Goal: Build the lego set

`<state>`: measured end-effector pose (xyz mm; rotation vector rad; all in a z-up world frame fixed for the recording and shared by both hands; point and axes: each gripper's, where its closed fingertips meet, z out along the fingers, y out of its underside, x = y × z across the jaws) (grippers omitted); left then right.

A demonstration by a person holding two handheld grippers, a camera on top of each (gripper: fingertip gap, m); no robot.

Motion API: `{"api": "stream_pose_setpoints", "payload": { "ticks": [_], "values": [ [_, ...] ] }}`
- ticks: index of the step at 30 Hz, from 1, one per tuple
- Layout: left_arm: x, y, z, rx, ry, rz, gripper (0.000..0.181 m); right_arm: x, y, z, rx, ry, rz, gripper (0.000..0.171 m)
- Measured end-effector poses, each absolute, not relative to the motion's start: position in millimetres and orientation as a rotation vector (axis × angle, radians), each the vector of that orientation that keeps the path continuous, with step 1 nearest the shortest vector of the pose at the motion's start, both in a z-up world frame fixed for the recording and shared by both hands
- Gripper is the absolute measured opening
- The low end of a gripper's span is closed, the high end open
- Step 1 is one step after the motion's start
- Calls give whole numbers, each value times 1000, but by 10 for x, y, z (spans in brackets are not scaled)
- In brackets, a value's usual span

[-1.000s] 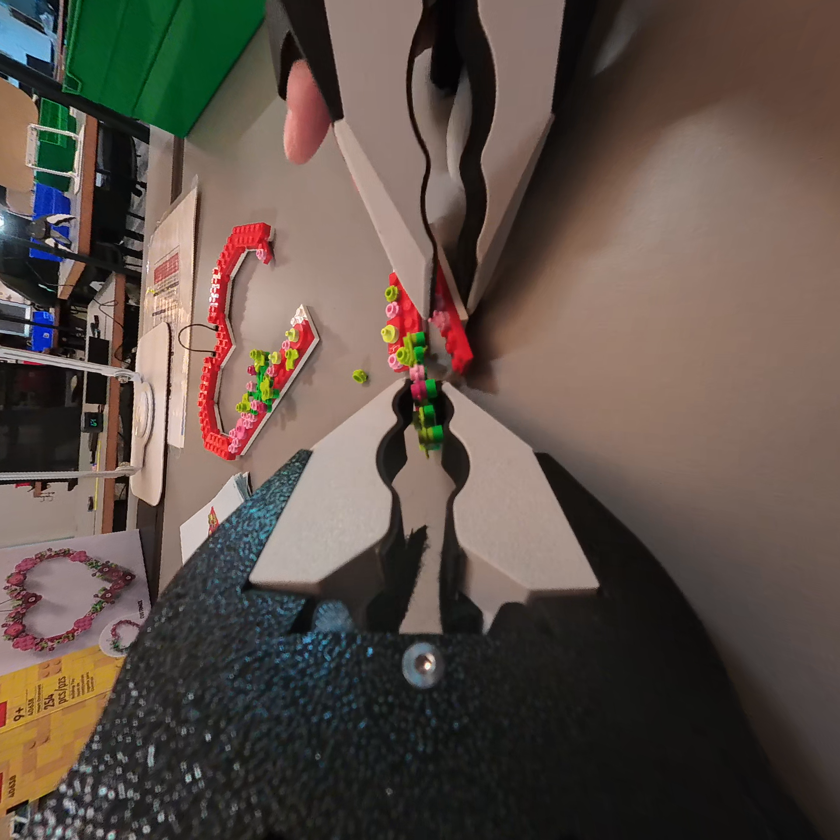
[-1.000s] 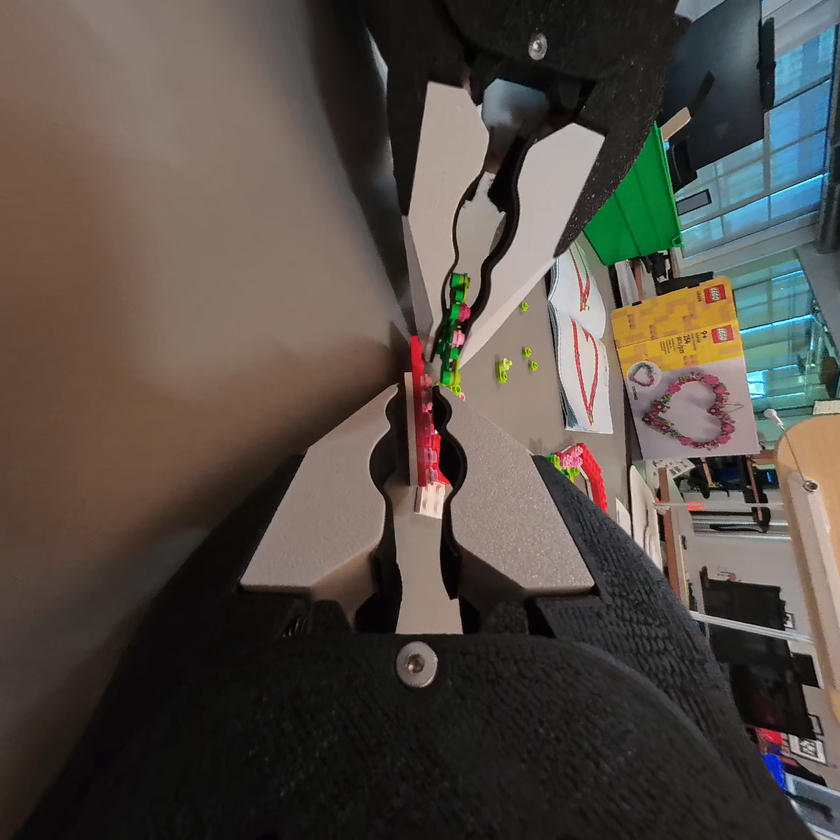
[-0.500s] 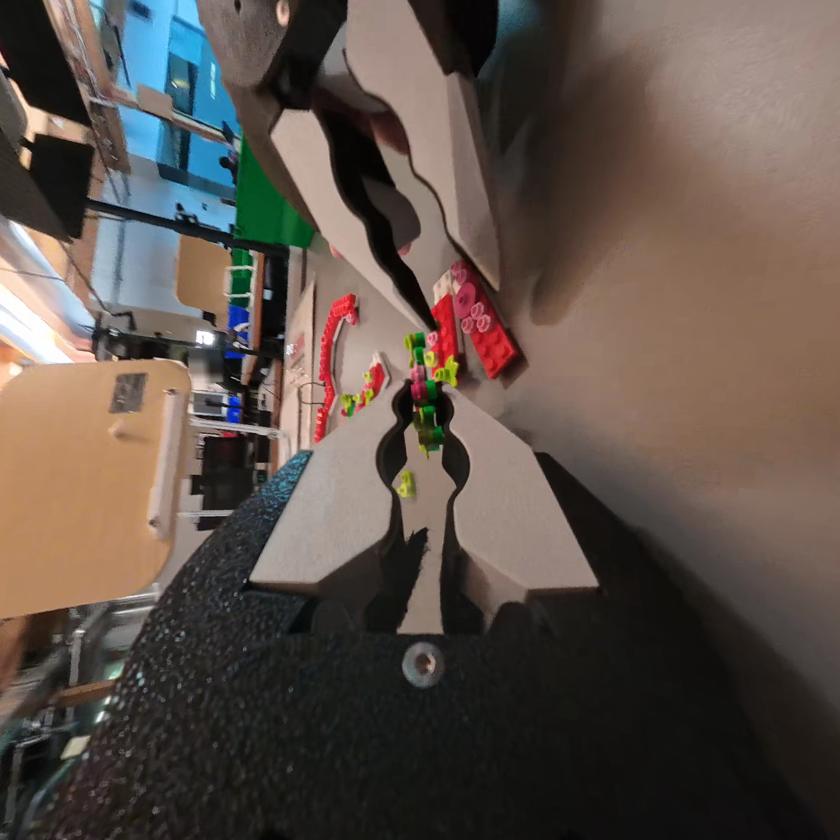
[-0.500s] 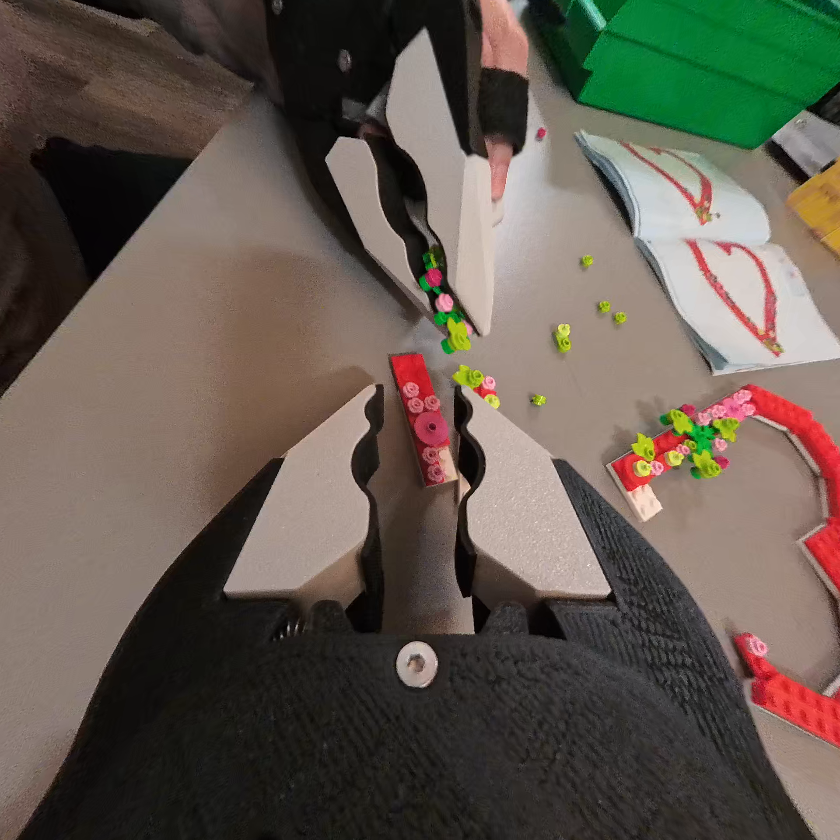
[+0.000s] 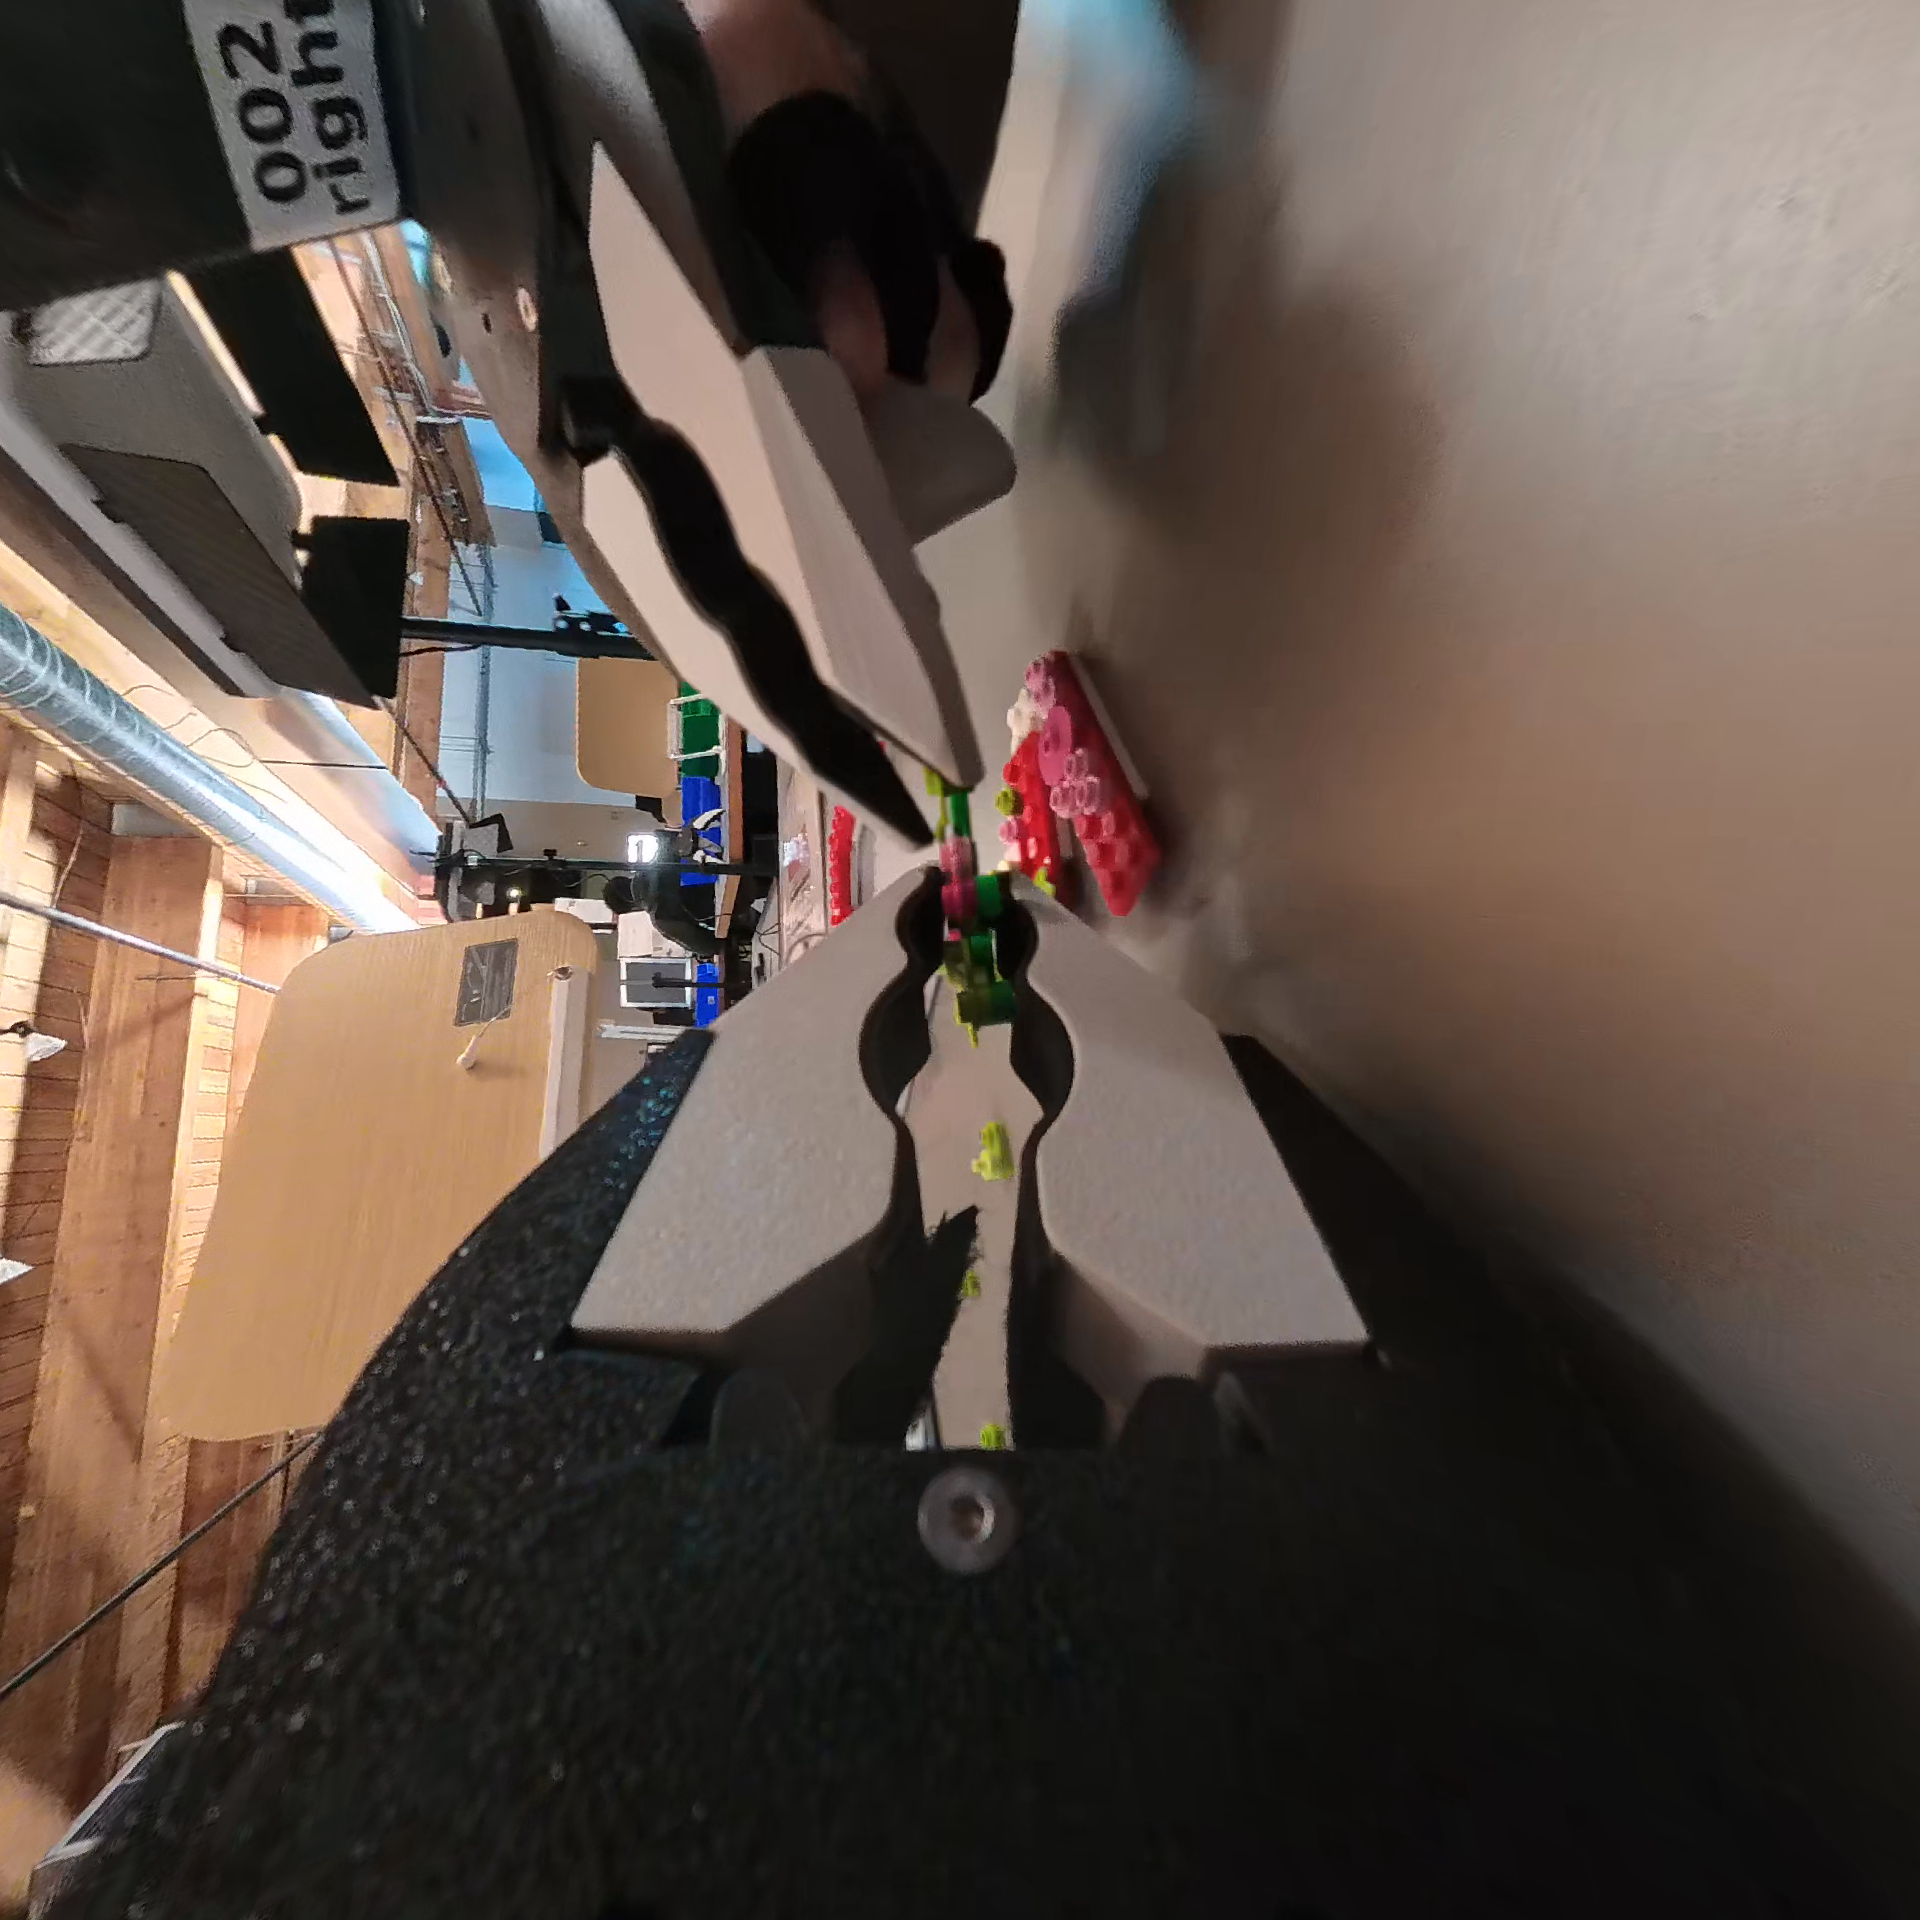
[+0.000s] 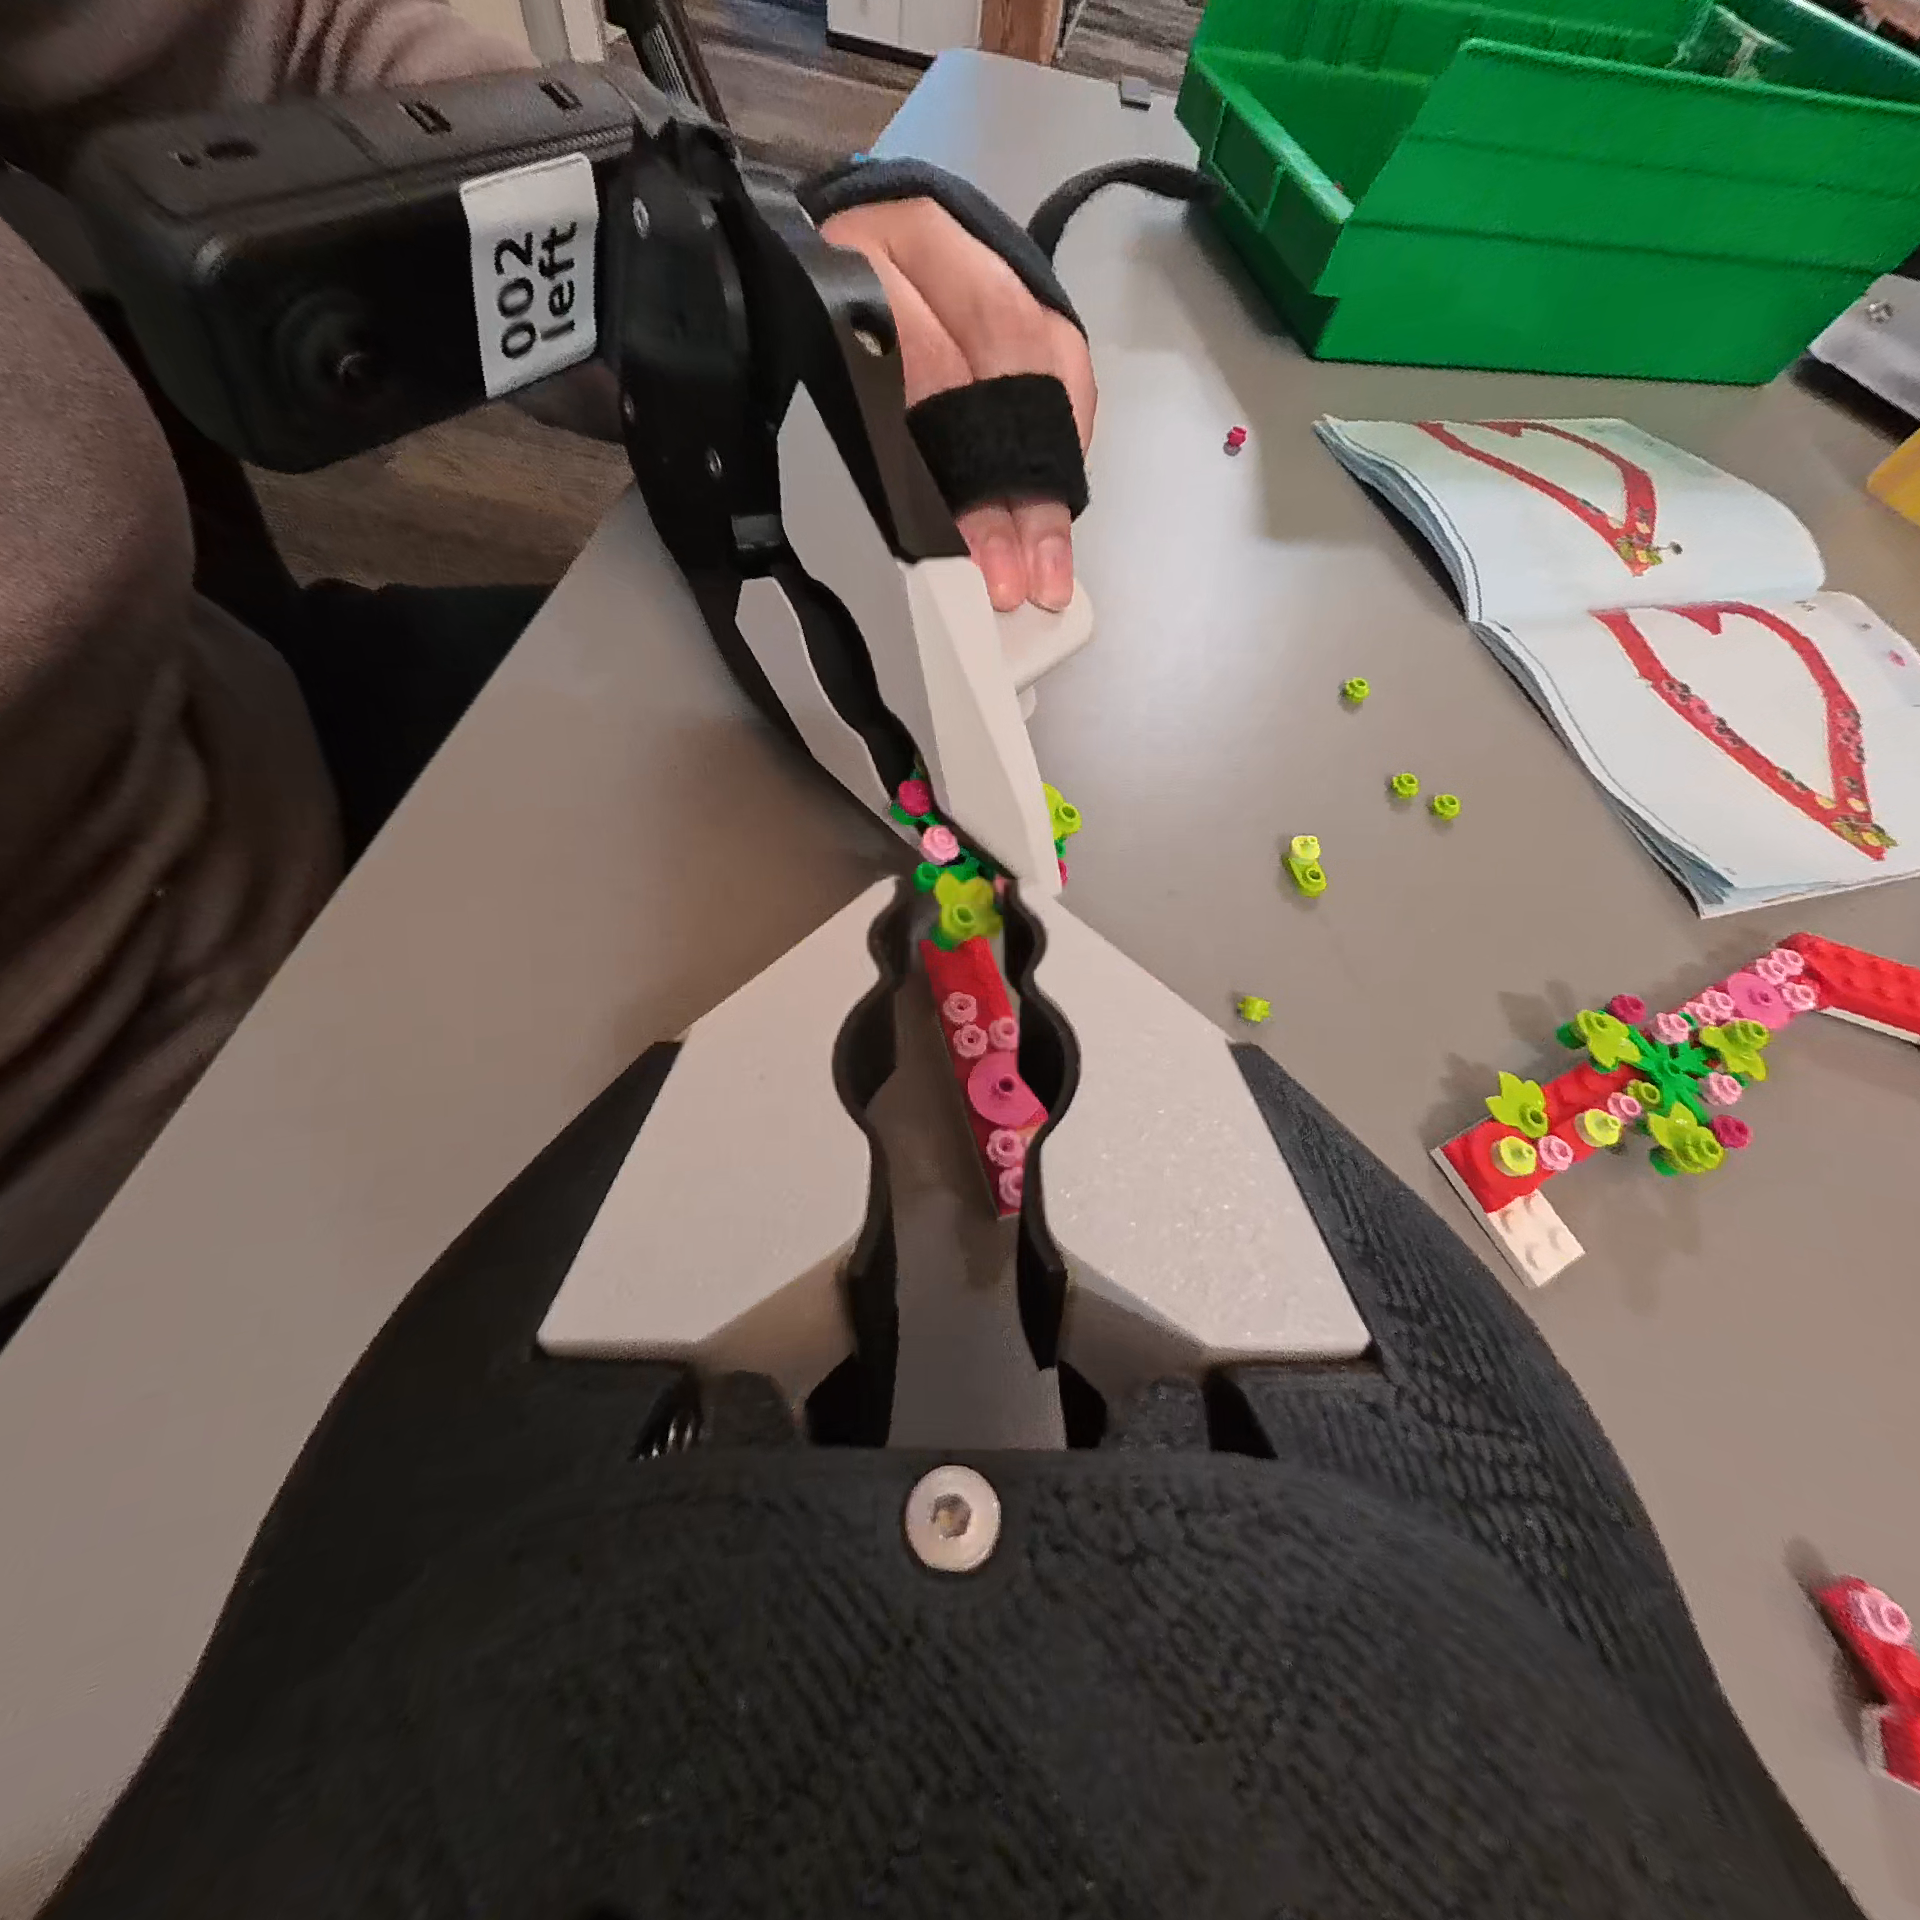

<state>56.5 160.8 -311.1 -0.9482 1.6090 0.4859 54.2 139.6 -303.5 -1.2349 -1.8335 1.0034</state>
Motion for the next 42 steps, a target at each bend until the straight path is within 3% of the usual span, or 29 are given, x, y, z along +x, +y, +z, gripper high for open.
{"api": "stream_pose_setpoints", "payload": {
  "ticks": [10,15,17,21,28,42],
  "values": [
    [585,1548,-3115,-1036,1564,356,9,584,1439,-3093,-1256,-1844,956,12],
    [512,1421,-3200,-1306,1519,-37,46,611,1530,-3182,-1237,-1871,870,12],
    [517,1345,-3145,-1453,1437,-320,52,599,1538,-3227,-1193,-1905,806,12],
    [470,1348,-3042,-1614,1314,-621,44,559,1493,-3248,-1114,-1935,779,13],
    [430,1416,-3343,-1674,1448,-374,37,527,1509,-3283,-1129,-1950,780,13],
    [562,1421,-3277,-1609,1501,-308,29,704,1518,-3318,-1211,-2009,841,26]
  ]
}}
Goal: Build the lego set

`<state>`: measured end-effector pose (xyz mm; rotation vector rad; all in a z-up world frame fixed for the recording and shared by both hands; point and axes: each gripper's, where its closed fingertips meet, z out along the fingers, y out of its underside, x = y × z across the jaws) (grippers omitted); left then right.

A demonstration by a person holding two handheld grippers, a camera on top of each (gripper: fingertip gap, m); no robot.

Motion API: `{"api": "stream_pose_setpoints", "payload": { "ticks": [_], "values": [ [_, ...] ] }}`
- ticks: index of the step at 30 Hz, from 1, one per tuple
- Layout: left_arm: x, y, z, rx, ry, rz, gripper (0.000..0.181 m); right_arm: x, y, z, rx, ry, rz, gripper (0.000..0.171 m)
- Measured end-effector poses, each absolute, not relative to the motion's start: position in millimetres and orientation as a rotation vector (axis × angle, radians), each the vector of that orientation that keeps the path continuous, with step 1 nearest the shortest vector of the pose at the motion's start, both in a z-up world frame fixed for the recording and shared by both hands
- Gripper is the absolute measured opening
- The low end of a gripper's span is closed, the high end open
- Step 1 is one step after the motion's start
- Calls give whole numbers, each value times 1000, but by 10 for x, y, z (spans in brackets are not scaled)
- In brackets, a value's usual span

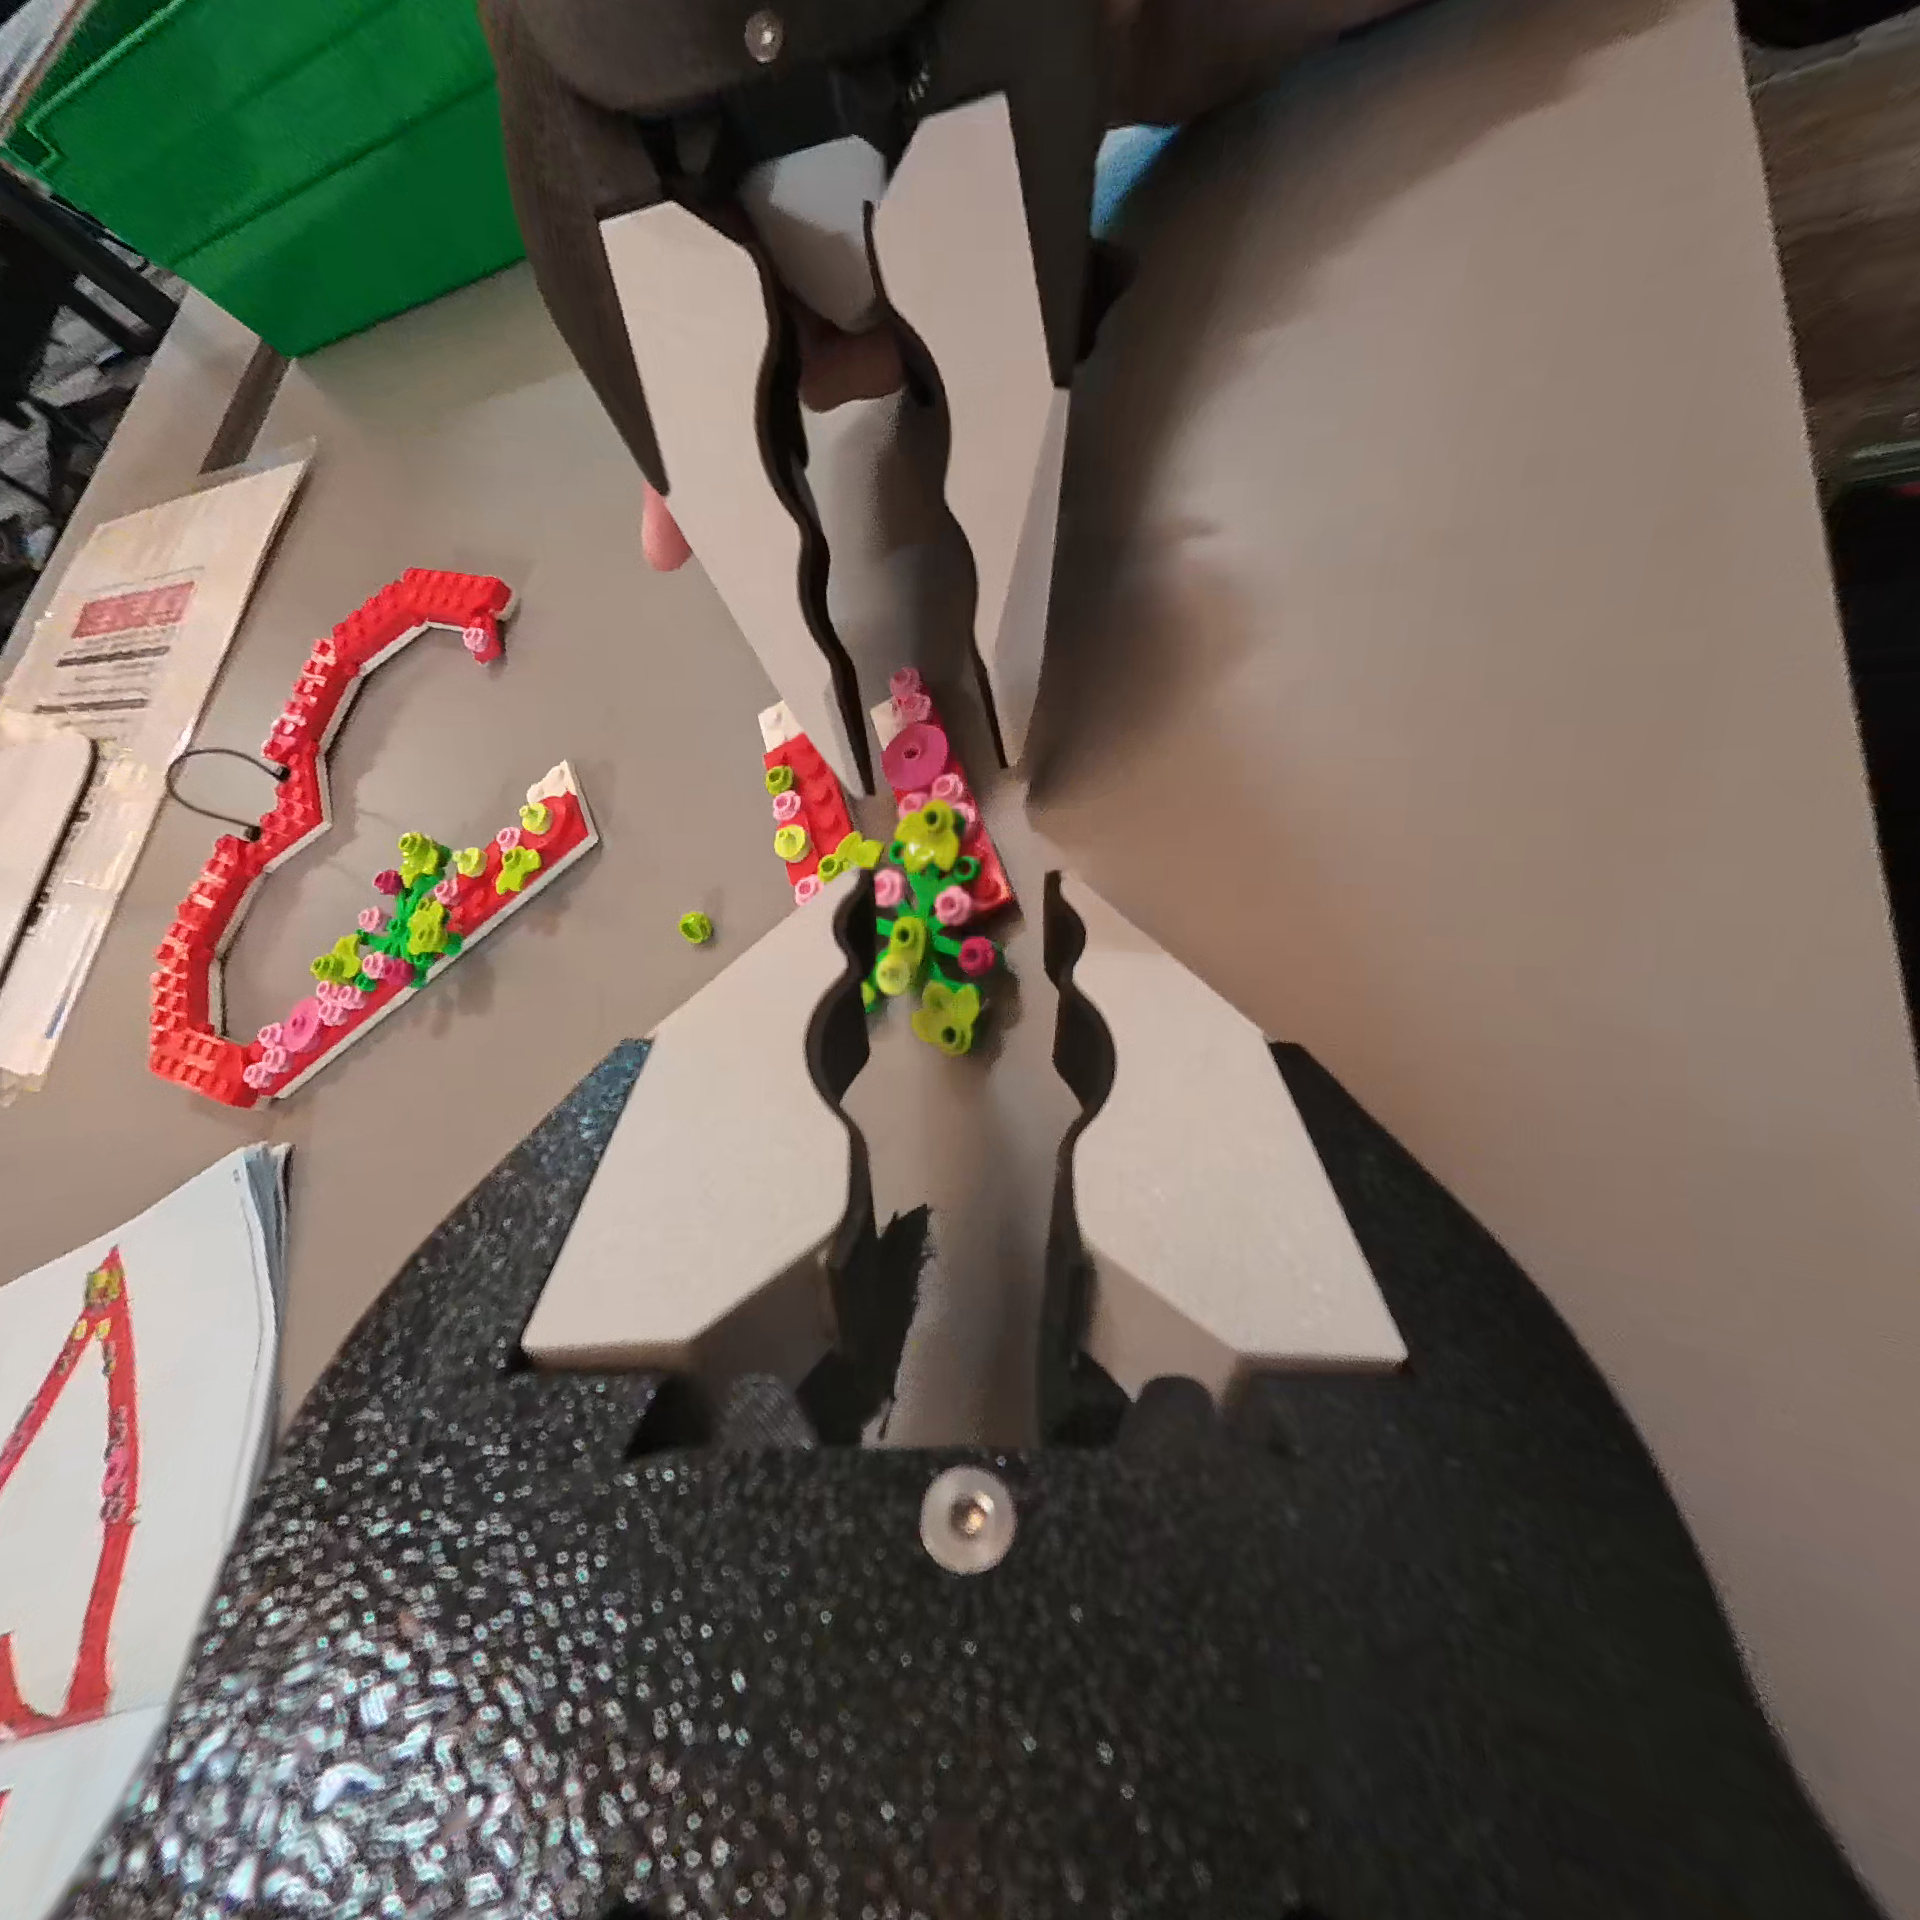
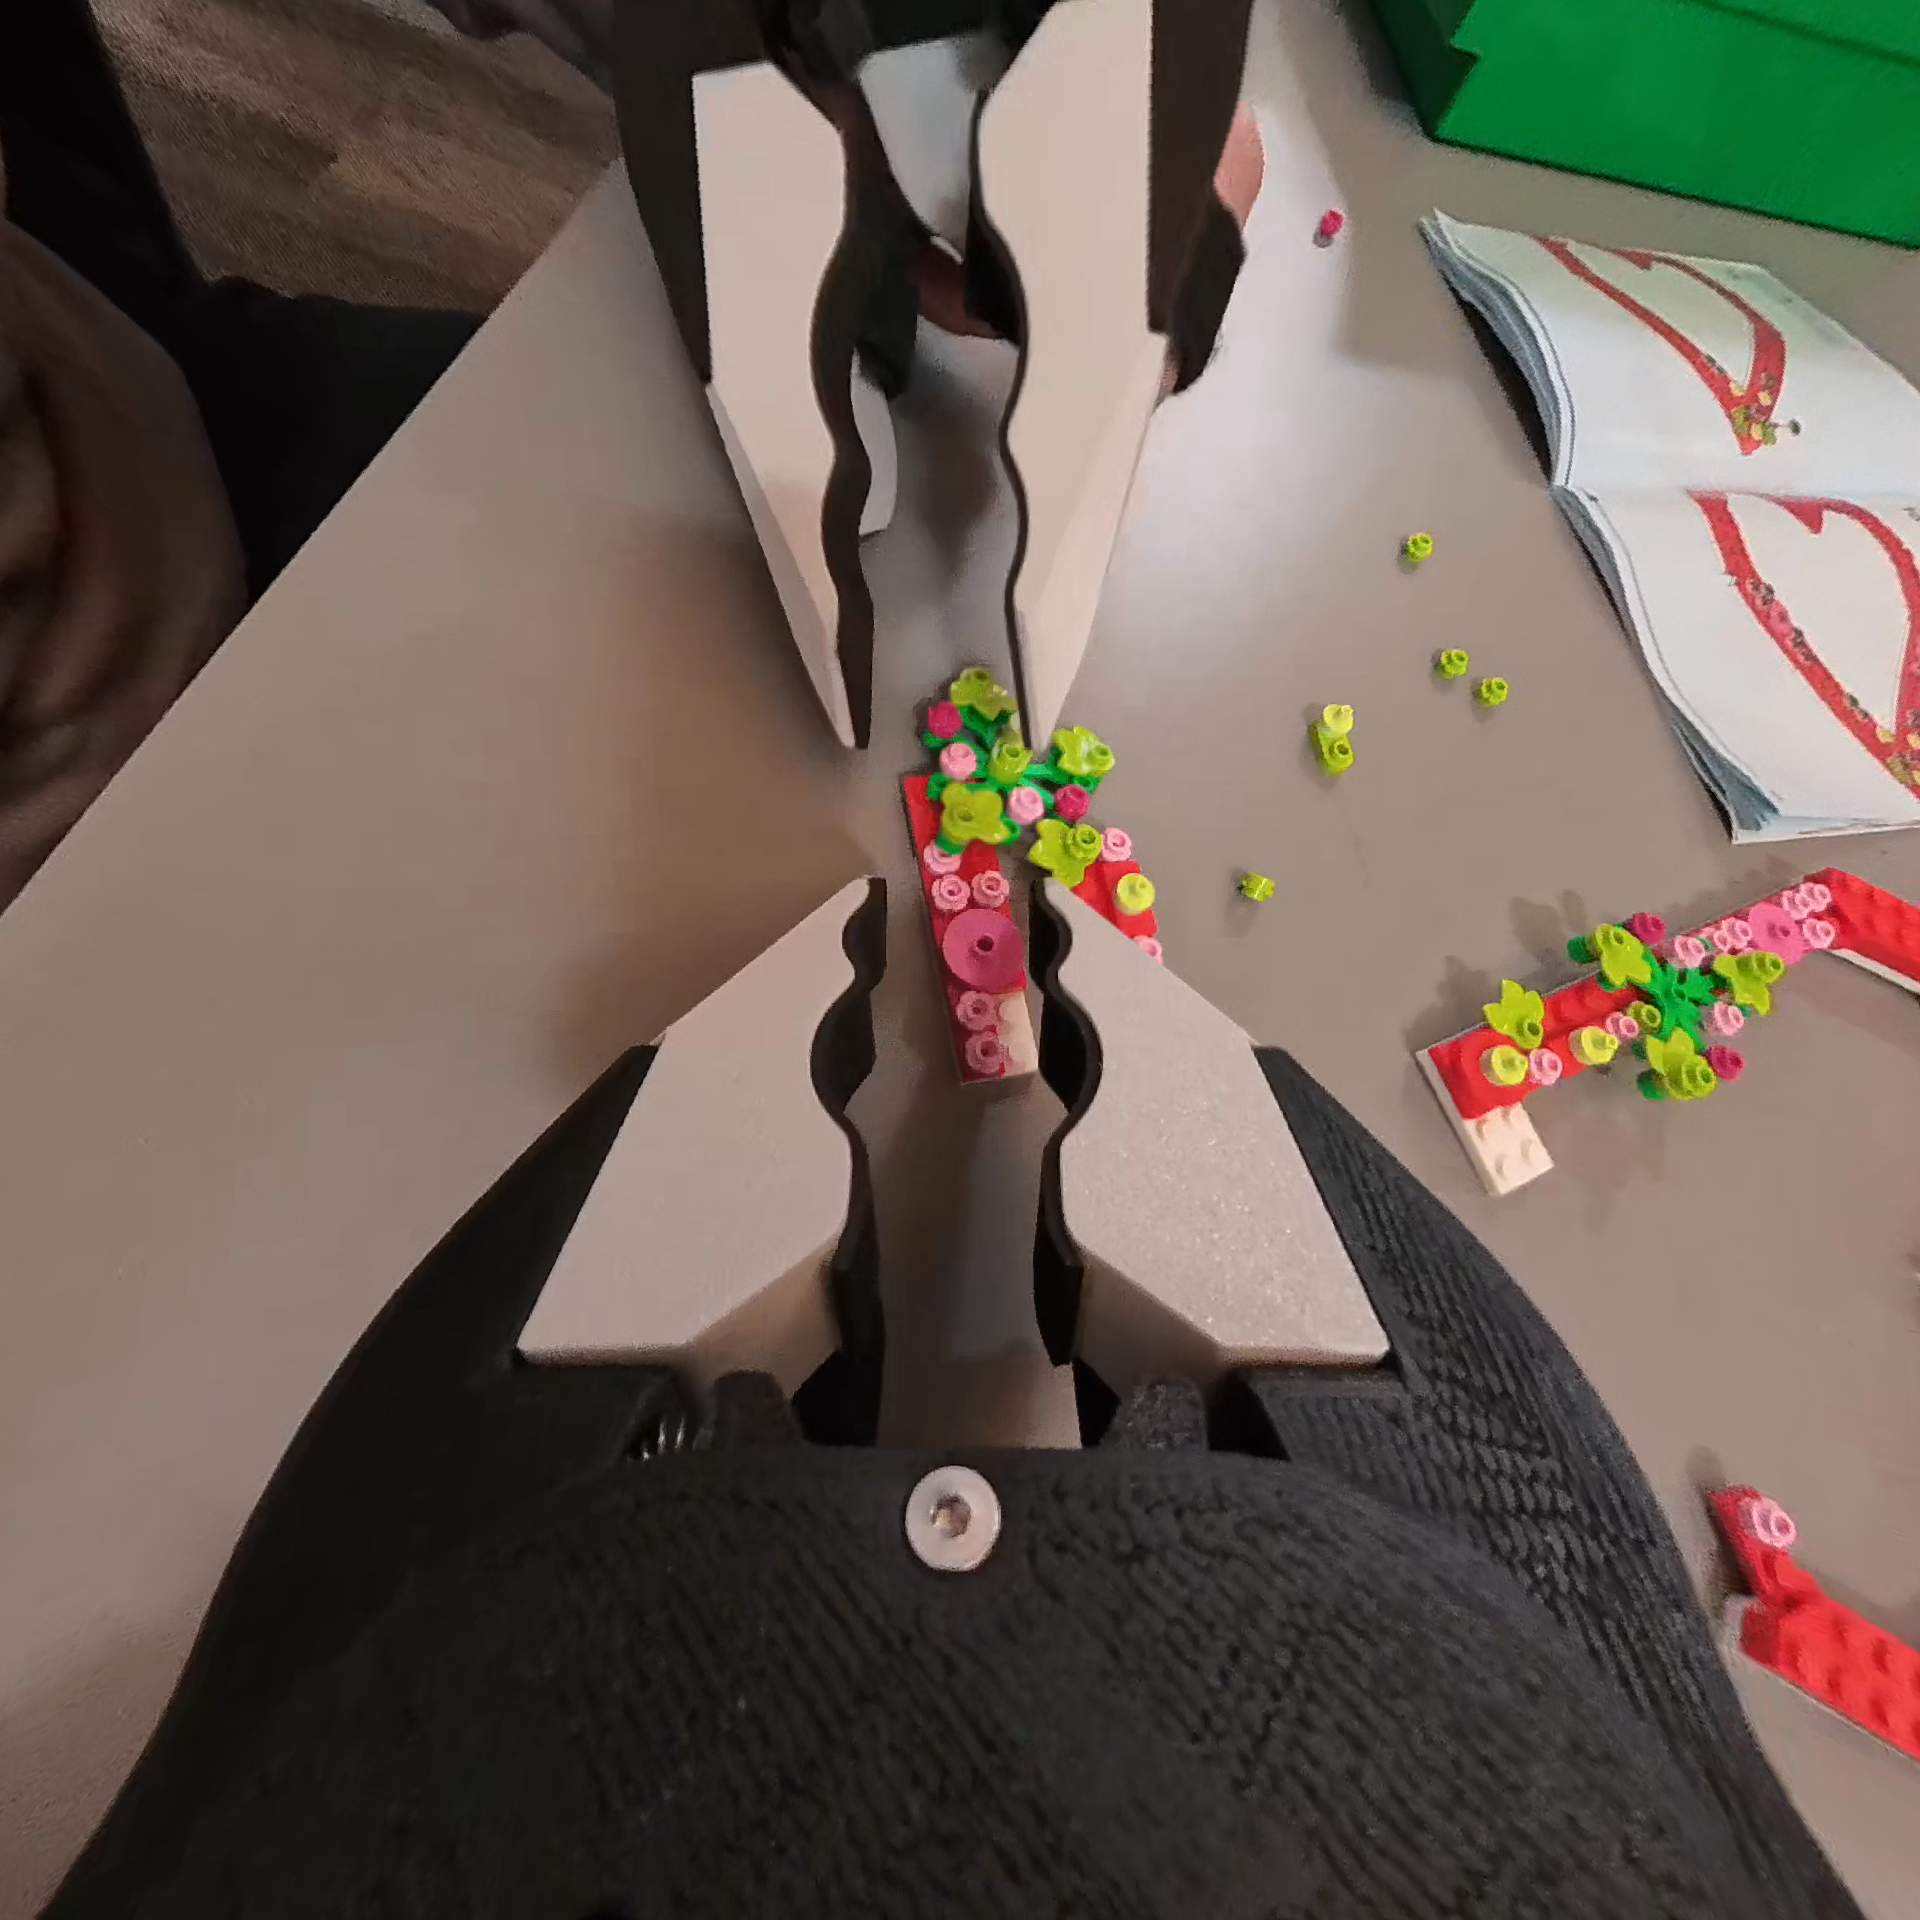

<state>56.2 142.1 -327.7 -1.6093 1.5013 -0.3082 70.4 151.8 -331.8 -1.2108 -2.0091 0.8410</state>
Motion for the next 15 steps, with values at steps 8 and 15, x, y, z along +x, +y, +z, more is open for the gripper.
{"api": "stream_pose_setpoints", "payload": {
  "ticks": [8,15],
  "values": [
    [526,1430,-3345,-1623,1542,-234,29,740,1552,-3399,-1252,-2035,808,22],
    [423,1435,-3365,-1658,1544,-226,20,730,1463,-3409,-1271,-2053,828,16]
  ]
}}
